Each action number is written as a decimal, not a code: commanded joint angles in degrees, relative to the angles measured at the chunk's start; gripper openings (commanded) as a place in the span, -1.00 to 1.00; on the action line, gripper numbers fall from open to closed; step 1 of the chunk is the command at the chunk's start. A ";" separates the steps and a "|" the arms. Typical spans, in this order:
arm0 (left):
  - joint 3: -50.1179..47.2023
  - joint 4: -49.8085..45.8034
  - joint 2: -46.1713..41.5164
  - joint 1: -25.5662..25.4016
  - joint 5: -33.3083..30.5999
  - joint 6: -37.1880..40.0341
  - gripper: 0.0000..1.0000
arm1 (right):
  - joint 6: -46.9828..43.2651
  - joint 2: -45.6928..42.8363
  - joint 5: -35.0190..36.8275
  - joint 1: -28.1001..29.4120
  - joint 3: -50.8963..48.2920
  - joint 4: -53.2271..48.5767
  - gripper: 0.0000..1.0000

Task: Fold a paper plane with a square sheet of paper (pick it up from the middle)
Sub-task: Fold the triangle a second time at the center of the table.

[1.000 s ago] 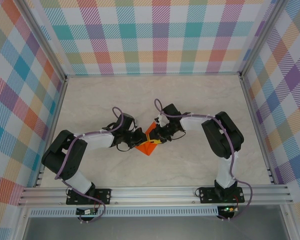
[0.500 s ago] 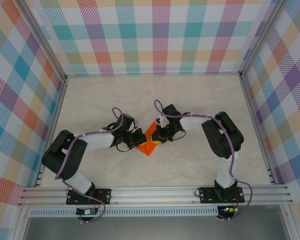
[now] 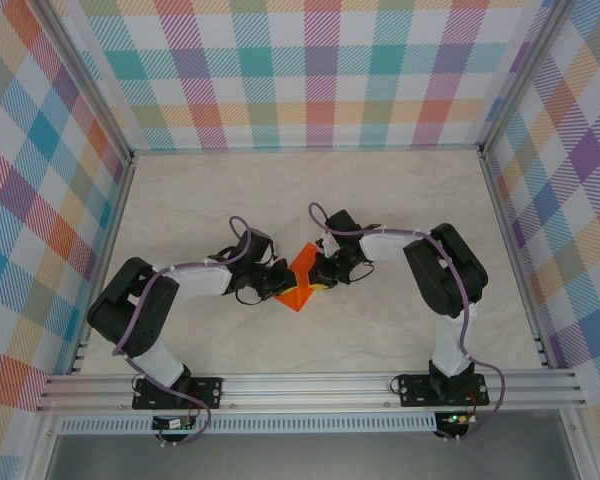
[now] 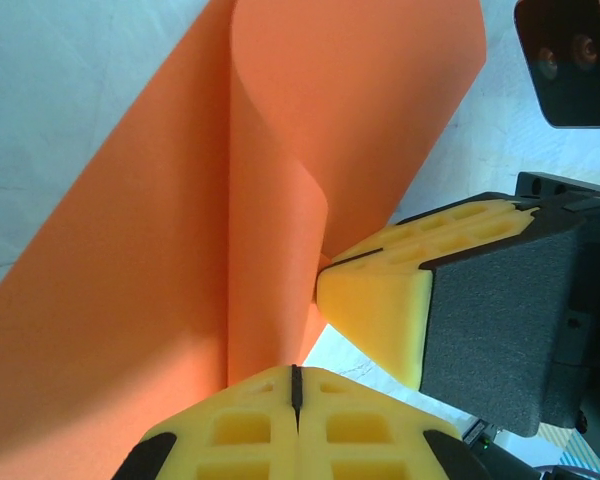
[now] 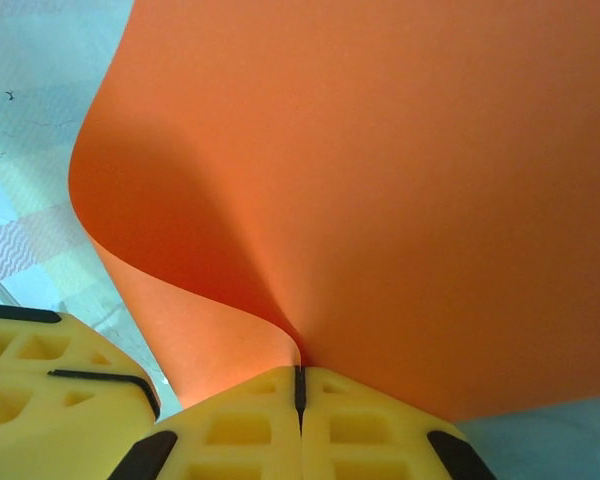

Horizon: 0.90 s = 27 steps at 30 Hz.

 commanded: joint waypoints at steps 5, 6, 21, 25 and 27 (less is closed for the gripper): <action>1.96 1.64 1.78 -1.24 1.22 0.75 -0.93 | -1.45 -1.97 2.13 0.01 1.18 -2.46 -0.89; 2.01 1.65 1.85 -1.33 1.25 0.75 -0.94 | -1.42 -2.01 2.27 0.04 1.27 -2.55 -0.89; 2.28 1.47 2.65 -1.53 1.09 0.90 -0.93 | -2.99 -4.35 2.72 -0.31 0.48 -3.61 -0.89; 2.30 1.65 3.11 -1.53 0.98 0.78 -0.93 | -2.99 -3.69 2.83 -0.31 0.74 -3.66 -0.89; 2.27 1.65 3.11 -1.61 0.97 0.79 -0.94 | -2.98 -3.30 3.16 -0.35 0.96 -3.78 -0.89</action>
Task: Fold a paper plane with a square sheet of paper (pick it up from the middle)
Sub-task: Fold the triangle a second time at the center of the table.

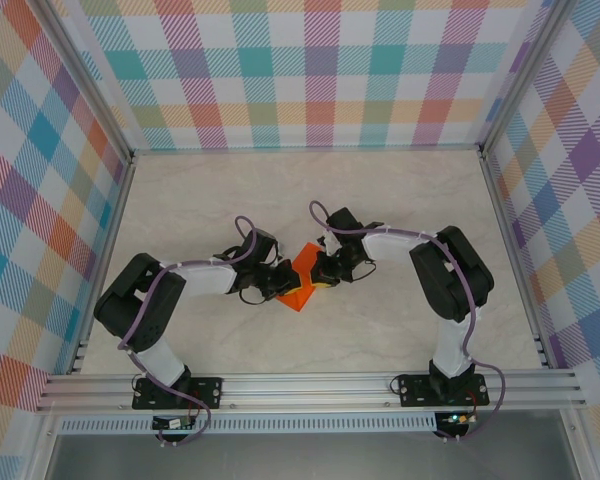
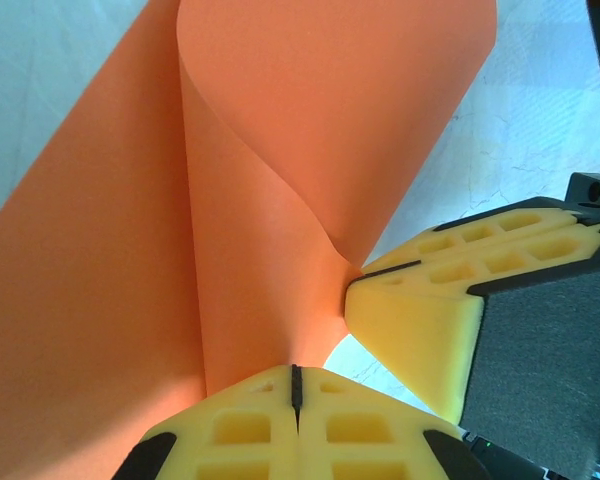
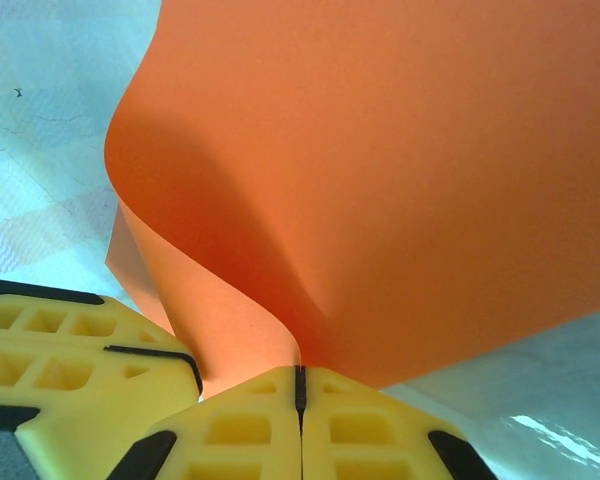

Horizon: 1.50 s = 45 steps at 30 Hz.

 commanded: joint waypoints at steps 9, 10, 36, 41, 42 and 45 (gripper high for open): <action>1.14 0.61 0.95 -0.74 0.65 0.76 -0.94 | -1.71 0.00 2.38 -0.38 1.62 -2.19 -0.89; 1.12 0.60 1.04 -0.74 0.63 0.77 -0.93 | -1.79 0.06 2.47 -0.38 1.72 -2.22 -0.89; -0.12 1.20 -2.73 -0.92 0.29 0.99 -0.94 | -2.63 2.32 -0.83 -0.38 2.99 -2.10 -0.88; -0.86 0.74 -2.92 -0.92 0.00 1.35 -0.93 | -2.60 2.54 -1.13 -0.38 3.16 -2.00 -0.87; -0.77 0.76 -2.53 -0.92 0.00 1.37 -0.93 | -2.59 2.57 -1.09 -0.38 3.21 -2.06 -0.87; -0.64 1.47 -1.64 -0.92 0.25 1.04 -0.93 | -2.59 2.63 -1.07 -0.37 3.25 -2.25 -0.87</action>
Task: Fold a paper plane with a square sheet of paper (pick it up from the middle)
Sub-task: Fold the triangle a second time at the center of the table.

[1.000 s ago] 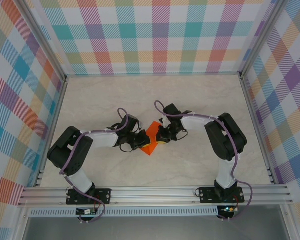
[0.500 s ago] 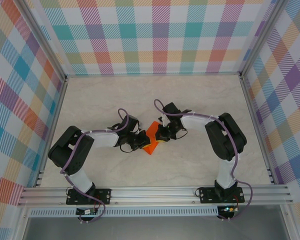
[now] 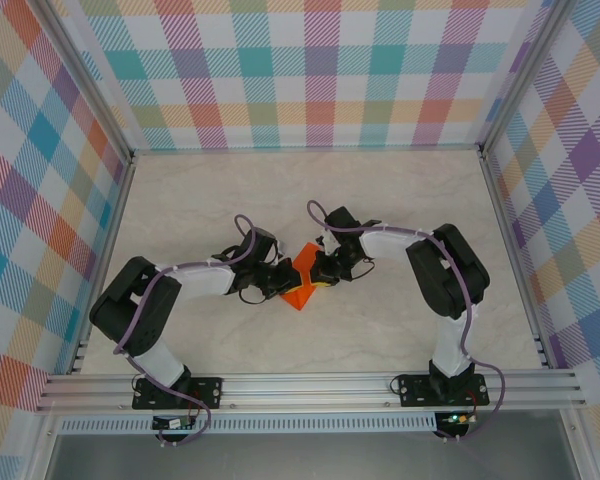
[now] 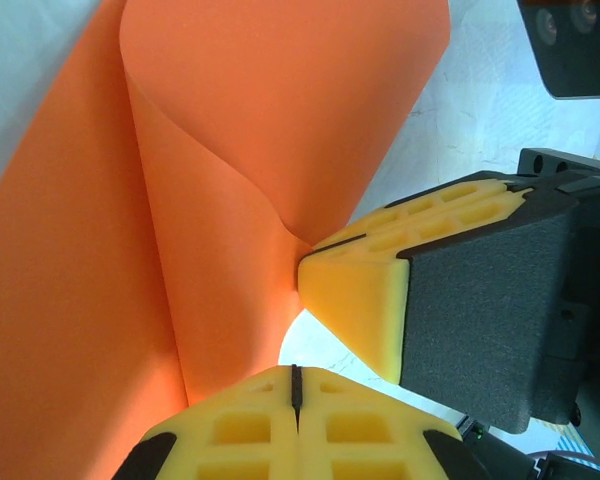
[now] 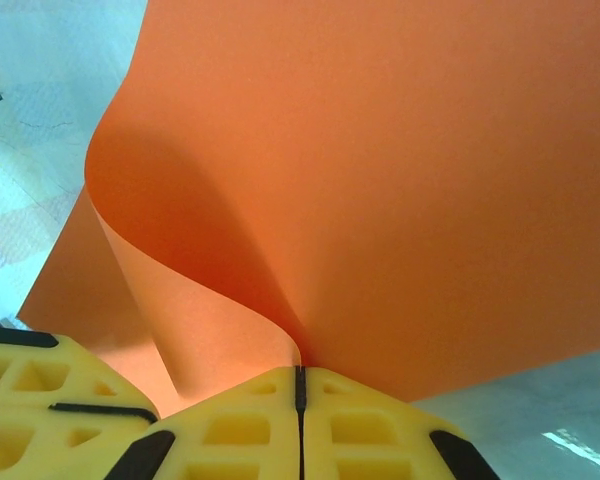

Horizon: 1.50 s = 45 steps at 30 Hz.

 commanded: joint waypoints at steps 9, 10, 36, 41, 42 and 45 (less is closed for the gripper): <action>0.47 0.02 3.23 -0.57 -0.09 1.31 -0.94 | -1.34 0.78 -0.91 -0.35 1.59 -1.70 -0.87; 0.45 0.05 3.39 -0.57 -0.08 1.35 -0.94 | -1.40 0.77 -0.81 -0.34 1.58 -1.73 -0.87; 0.12 0.64 4.17 -0.56 0.34 1.35 -0.94 | -1.68 -0.02 0.98 -0.32 1.06 -3.04 -0.88; 0.08 0.45 4.66 -0.61 0.13 1.25 -0.94 | -1.59 0.33 1.11 -0.32 1.24 -2.99 -0.87; 0.06 0.45 4.72 -0.56 0.15 1.23 -0.94 | -1.66 0.34 1.11 -0.34 1.24 -3.03 -0.87; 0.03 0.27 4.83 -0.59 0.19 1.26 -0.94 | -1.63 0.25 1.29 -0.34 1.23 -3.17 -0.87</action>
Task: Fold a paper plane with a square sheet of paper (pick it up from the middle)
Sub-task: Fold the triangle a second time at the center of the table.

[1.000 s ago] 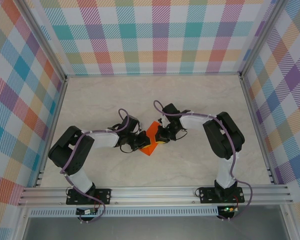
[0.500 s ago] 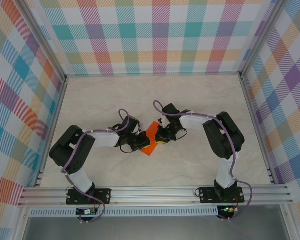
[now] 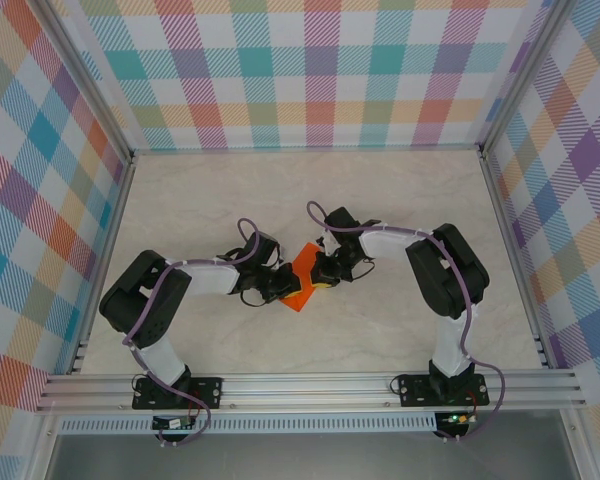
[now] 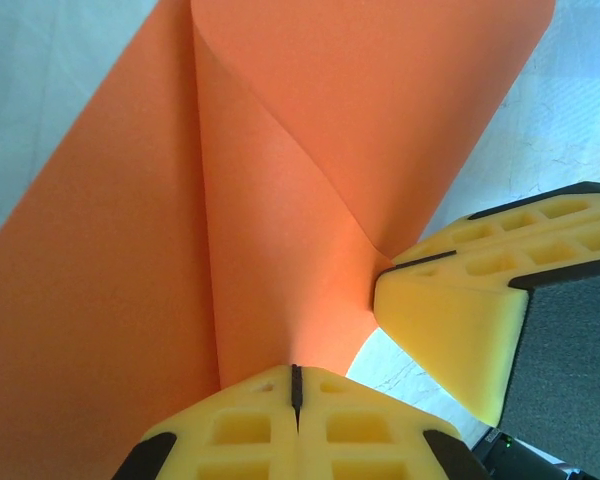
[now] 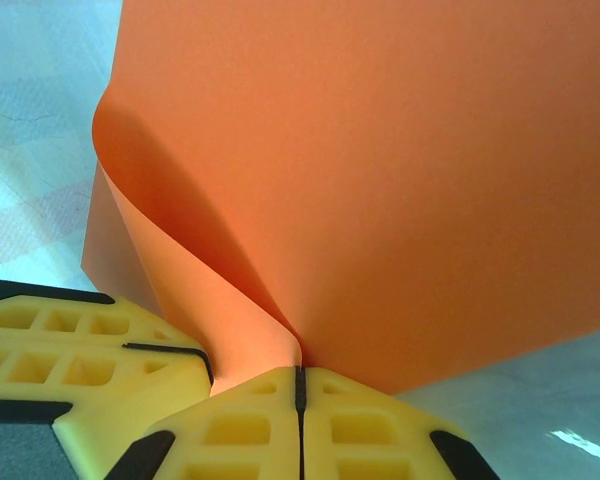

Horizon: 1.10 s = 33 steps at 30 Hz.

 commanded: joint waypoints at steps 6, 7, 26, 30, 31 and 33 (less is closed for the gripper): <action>0.17 -0.12 1.48 -0.63 0.23 0.91 -0.94 | -1.44 0.09 0.80 -0.34 0.96 -2.06 -0.88; 0.18 -0.32 1.52 -0.63 0.04 0.92 -0.94 | -1.37 0.09 0.72 -0.31 0.91 -2.04 -0.87; 0.50 -2.93 2.49 -0.63 -1.72 1.01 -0.95 | 0.02 -4.87 3.52 0.27 1.35 -2.20 -0.65; 0.44 -2.97 2.47 -0.63 -1.89 1.00 -0.95 | 0.63 -3.11 0.92 0.85 1.65 -0.55 -0.79; 0.48 -3.06 2.49 -0.63 -1.90 1.01 -0.95 | 0.66 -2.58 0.66 0.94 1.86 -0.41 -0.81; 0.48 -3.08 2.44 -0.63 -1.92 1.01 -0.95 | 0.58 -1.79 -0.13 1.11 2.13 -0.09 -0.84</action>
